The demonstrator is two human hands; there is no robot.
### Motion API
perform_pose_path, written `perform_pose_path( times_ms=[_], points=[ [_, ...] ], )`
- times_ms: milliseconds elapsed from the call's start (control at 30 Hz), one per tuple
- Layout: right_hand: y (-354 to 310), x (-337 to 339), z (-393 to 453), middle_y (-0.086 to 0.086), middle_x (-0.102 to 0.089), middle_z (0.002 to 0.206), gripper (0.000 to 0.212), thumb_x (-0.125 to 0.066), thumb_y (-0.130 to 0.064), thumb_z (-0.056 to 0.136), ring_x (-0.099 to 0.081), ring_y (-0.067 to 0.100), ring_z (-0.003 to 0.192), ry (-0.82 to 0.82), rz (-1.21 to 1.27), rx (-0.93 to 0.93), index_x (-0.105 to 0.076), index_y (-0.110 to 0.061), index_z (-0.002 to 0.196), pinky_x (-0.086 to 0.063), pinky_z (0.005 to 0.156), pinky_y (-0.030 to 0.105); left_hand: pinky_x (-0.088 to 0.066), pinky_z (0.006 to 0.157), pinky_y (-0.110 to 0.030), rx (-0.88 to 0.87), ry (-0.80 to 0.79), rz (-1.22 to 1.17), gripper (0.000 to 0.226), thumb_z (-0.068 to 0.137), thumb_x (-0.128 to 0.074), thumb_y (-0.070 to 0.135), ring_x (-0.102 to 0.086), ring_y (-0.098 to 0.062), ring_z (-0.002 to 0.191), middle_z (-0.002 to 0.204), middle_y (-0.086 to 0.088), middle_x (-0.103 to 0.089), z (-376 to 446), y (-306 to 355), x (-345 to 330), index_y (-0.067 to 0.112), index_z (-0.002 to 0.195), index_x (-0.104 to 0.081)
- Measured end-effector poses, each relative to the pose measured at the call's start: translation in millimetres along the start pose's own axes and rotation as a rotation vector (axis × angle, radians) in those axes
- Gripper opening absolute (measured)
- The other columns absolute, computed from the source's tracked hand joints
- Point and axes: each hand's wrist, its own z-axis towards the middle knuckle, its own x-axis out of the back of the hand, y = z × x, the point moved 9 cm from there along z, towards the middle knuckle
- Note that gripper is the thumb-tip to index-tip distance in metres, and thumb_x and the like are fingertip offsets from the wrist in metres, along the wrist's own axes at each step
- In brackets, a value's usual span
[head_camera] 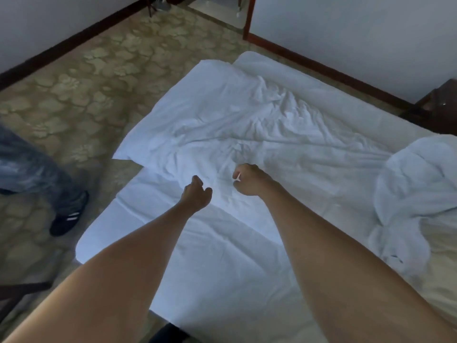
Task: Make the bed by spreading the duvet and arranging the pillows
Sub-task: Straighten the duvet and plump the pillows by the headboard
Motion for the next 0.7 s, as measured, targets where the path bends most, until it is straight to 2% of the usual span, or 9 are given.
perform_pose_path(
  times_ms=[133,267,400,467,533,600,700],
  points=[
    [-38,-13,37,0.004,-0.054,0.135,0.038,-0.054,-0.022,0.093,-0.052,0.024,0.122,-0.016,-0.068,0.041,-0.054,-0.018,0.130,-0.043,0.103,0.040,-0.043,0.097,-0.042,0.089,-0.027,-0.103,0.046,0.095,-0.050,0.026,-0.047,-0.037,0.121,0.129,-0.022,-0.052,31,-34,16,0.006,0.133,-0.034],
    [-61,-20,71,0.005,-0.045,0.139,0.048,-0.052,-0.018,0.094,-0.046,0.027,0.126,-0.014,-0.147,0.066,-0.042,-0.019,0.141,-0.039,0.101,0.039,-0.038,0.101,-0.043,0.150,-0.034,-0.192,0.061,0.095,-0.050,0.030,-0.043,-0.039,0.127,0.139,-0.025,-0.044,67,-55,26,0.010,0.145,-0.022],
    [-79,-27,110,0.010,-0.043,0.137,0.059,-0.050,-0.009,0.092,-0.041,0.030,0.129,0.009,-0.193,0.097,-0.032,-0.020,0.147,-0.040,0.102,0.043,-0.035,0.103,-0.044,0.192,0.003,-0.293,0.067,0.096,-0.049,0.035,-0.039,-0.039,0.132,0.145,-0.025,-0.037,106,-65,33,0.013,0.150,-0.016],
    [-85,-31,130,0.010,-0.039,0.143,0.069,-0.049,-0.006,0.090,-0.038,0.031,0.132,0.008,-0.221,0.113,-0.023,-0.024,0.152,-0.039,0.103,0.045,-0.036,0.104,-0.046,0.229,0.027,-0.348,0.071,0.095,-0.049,0.039,-0.039,-0.039,0.132,0.146,-0.023,-0.036,125,-75,32,0.020,0.152,-0.011],
    [-86,-36,150,0.012,-0.026,0.153,0.082,-0.050,-0.001,0.090,-0.031,0.034,0.137,0.001,-0.266,0.111,-0.010,-0.031,0.155,-0.039,0.105,0.048,-0.040,0.103,-0.051,0.280,0.035,-0.407,0.075,0.094,-0.048,0.046,-0.041,-0.040,0.130,0.146,-0.023,-0.036,141,-85,27,0.030,0.153,-0.004],
    [-84,-43,170,0.015,-0.004,0.162,0.097,-0.051,0.006,0.090,-0.020,0.042,0.144,-0.024,-0.298,0.082,0.005,-0.042,0.154,-0.037,0.107,0.053,-0.042,0.102,-0.054,0.353,0.046,-0.505,0.080,0.092,-0.048,0.053,-0.042,-0.040,0.129,0.147,-0.022,-0.037,159,-96,21,0.036,0.153,0.002],
    [-80,-57,200,0.015,0.018,0.161,0.110,-0.050,0.012,0.090,-0.006,0.050,0.146,-0.072,-0.250,0.042,0.020,-0.051,0.146,-0.031,0.108,0.064,-0.041,0.104,-0.053,0.570,0.100,-0.739,0.094,0.084,-0.053,0.066,-0.047,-0.036,0.127,0.147,-0.015,-0.041,182,-120,15,0.027,0.154,-0.003]
  ],
)
